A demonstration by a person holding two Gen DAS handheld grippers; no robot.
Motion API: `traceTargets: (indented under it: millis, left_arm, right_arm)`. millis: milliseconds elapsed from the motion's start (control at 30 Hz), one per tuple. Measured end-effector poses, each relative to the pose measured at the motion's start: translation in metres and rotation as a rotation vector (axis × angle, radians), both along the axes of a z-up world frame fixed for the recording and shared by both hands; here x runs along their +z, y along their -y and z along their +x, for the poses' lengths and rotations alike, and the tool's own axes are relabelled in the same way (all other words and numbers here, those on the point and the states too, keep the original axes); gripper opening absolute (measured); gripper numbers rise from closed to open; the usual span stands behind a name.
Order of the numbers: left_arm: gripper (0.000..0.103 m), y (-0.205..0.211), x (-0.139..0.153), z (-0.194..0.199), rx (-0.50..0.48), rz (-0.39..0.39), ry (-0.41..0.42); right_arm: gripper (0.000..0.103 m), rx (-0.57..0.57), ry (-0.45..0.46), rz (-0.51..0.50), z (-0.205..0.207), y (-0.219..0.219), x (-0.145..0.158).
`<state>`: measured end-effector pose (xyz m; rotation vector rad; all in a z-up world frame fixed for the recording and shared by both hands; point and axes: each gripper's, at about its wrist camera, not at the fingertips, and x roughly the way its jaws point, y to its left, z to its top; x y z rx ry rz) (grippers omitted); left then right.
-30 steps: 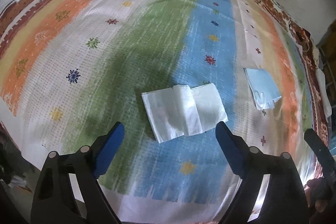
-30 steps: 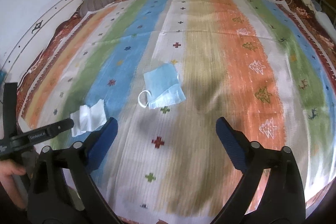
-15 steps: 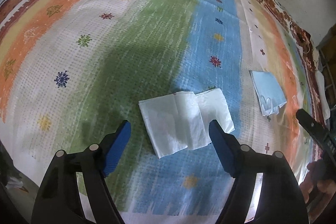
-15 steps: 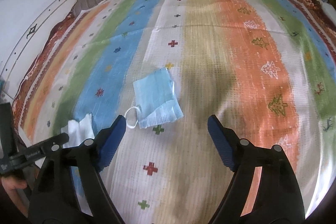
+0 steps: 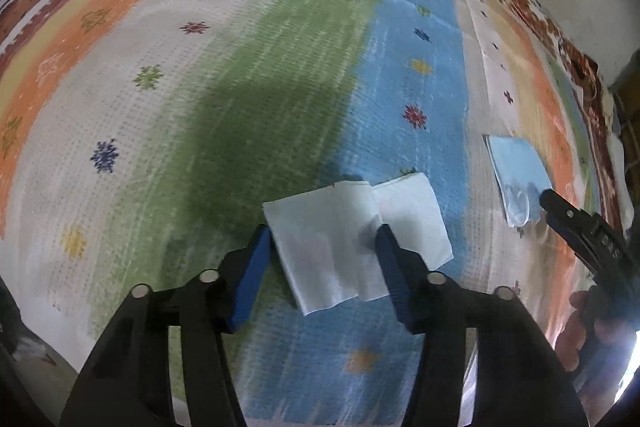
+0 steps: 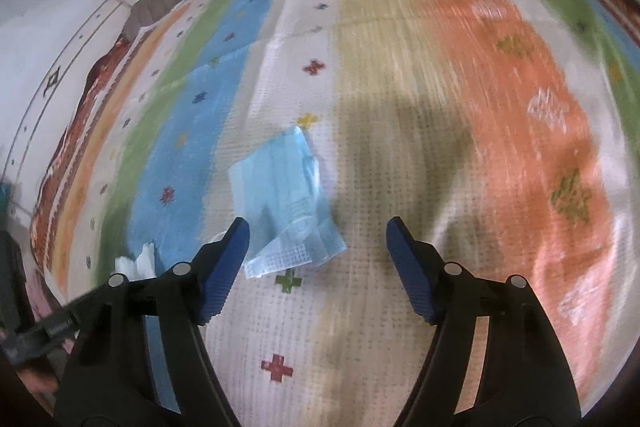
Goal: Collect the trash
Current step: 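Grasp the blue mask with the right tool while the left grasps the folded white tissue, then lift the blue mask and white tissue and carry them over the bin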
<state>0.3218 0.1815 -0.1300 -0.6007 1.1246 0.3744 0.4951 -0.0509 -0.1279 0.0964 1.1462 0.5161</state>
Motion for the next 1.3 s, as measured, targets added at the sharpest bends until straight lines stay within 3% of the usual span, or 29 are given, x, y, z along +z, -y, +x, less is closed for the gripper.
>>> traceTargets:
  millis: [233, 333, 400, 600, 667, 867, 1067, 1300]
  left_arm:
    - [0.043, 0.011, -0.007, 0.014, -0.057, 0.071, -0.041]
    - [0.03, 0.016, -0.008, 0.019, -0.08, 0.119, -0.054]
    - [0.019, 0.017, -0.008, 0.022, -0.089, 0.132, -0.056]
    - [0.013, 0.023, -0.006, 0.022, -0.118, 0.164, -0.054]
    - [0.011, 0.024, -0.005, 0.023, -0.124, 0.159, -0.052]
    - [0.008, 0.018, -0.002, 0.022, -0.111, 0.126, -0.043]
    - [0.007, 0.018, 0.013, 0.02, -0.104, 0.058, -0.006]
    - [0.007, 0.027, 0.04, 0.014, -0.128, 0.016, 0.049]
  right_arm:
    - [0.051, -0.011, -0.03, 0.019, 0.005, -0.003, -0.012]
    - [0.05, -0.003, -0.019, -0.028, 0.003, -0.01, -0.013]
    - [0.045, 0.017, -0.004, -0.066, 0.001, -0.017, -0.013]
    - [0.027, 0.053, 0.019, -0.124, -0.005, -0.03, -0.015]
    - [0.026, 0.059, 0.038, -0.156, -0.008, -0.034, -0.016]
    - [0.006, 0.11, 0.081, -0.185, -0.013, -0.036, -0.016]
    - [0.004, 0.139, 0.114, -0.216, -0.026, -0.036, -0.005]
    - [0.004, 0.154, 0.177, -0.243, -0.052, -0.026, 0.031]
